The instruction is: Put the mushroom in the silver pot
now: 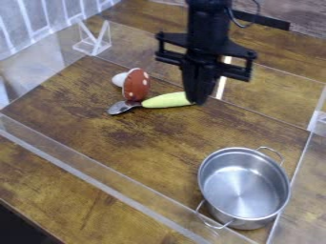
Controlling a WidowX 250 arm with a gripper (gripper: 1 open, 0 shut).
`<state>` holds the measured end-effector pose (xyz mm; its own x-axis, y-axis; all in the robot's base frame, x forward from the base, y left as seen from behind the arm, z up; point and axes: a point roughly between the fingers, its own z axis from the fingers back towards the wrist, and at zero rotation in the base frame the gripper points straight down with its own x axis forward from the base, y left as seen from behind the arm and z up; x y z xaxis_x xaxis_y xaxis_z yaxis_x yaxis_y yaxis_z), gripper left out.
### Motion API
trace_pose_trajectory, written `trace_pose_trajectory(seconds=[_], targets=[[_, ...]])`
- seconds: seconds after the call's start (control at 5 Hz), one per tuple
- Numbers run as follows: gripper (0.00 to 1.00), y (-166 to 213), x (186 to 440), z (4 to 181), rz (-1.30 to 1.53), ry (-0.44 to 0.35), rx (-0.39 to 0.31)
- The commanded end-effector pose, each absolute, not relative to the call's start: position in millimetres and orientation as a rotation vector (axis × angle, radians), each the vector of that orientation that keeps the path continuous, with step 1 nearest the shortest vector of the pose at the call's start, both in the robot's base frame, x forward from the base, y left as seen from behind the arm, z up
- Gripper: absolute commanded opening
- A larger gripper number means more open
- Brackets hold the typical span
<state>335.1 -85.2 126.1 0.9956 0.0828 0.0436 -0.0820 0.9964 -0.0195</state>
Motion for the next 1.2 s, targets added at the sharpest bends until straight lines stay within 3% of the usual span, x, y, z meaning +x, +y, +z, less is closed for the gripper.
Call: trace_pose_trajectory(seconds=[0.0,0.6,1.0], targets=[[0.00,-80,336,148.6,0.063,-0.117,-0.029],[0.00,-29,345,147.4,0.112,-0.114,-0.001],[0.00,-55,342,148.8,0.068,-0.115,-0.014]])
